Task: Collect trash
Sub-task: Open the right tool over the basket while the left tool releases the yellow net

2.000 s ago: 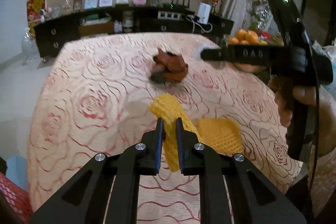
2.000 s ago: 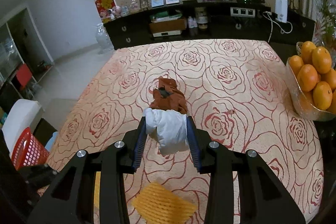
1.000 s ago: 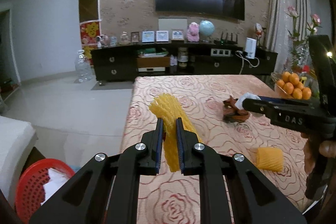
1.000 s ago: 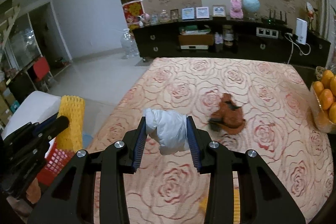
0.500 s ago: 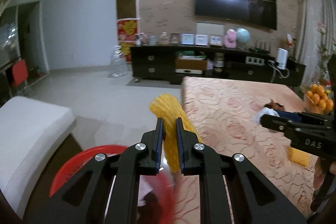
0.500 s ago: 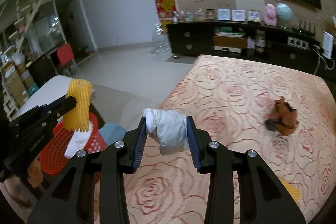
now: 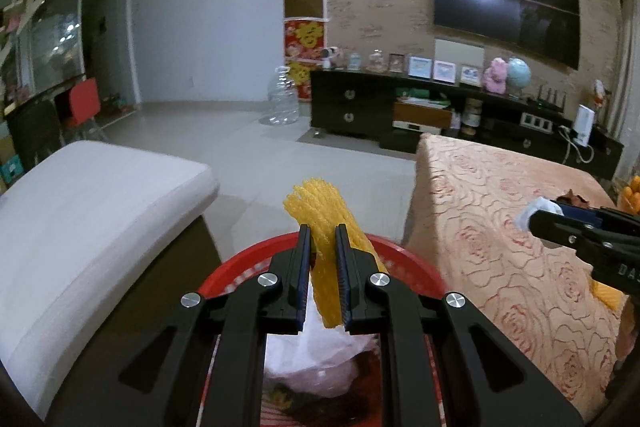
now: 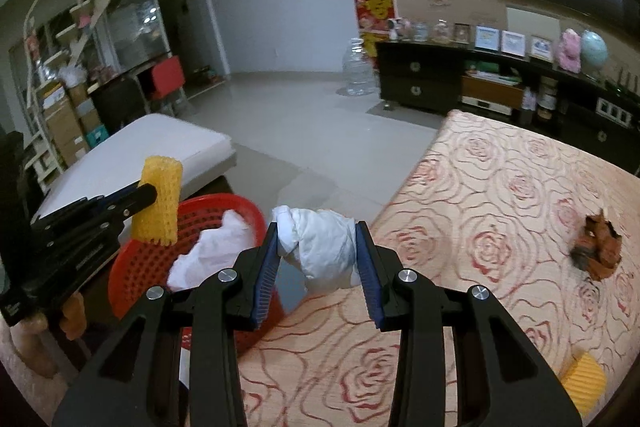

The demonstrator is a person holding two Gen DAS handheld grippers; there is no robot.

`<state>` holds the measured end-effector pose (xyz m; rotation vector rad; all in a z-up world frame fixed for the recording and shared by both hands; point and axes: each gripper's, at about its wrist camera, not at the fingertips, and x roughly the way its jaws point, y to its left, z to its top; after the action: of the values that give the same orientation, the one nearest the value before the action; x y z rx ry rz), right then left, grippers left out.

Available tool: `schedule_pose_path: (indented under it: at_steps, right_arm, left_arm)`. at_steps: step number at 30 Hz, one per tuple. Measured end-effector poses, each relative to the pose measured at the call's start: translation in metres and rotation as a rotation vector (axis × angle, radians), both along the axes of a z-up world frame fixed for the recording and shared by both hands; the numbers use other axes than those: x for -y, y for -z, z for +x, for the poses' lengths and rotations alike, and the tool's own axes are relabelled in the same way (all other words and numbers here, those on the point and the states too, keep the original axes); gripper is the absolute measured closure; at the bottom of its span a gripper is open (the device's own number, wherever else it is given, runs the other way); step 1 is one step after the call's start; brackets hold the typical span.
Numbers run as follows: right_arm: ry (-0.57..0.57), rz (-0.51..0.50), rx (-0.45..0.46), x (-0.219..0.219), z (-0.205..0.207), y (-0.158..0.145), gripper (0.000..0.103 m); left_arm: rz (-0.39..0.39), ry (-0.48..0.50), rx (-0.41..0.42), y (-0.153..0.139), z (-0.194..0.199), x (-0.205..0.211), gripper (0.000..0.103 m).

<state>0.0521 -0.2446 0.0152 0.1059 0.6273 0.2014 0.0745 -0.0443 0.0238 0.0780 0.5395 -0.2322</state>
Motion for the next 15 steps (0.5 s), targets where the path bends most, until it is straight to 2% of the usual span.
schedule_pose_path:
  at_steps: [6, 15]
  right_arm:
    - [-0.074, -0.017, -0.003, -0.027, 0.003, -0.001, 0.066]
    - [-0.161, 0.012, -0.031, -0.063, 0.017, 0.003, 0.066]
  left_arm:
    - [0.002, -0.044, -0.035, 0.008, 0.005, -0.025, 0.091]
    - [0.006, -0.035, -0.063, 0.016, 0.009, -0.035, 0.091]
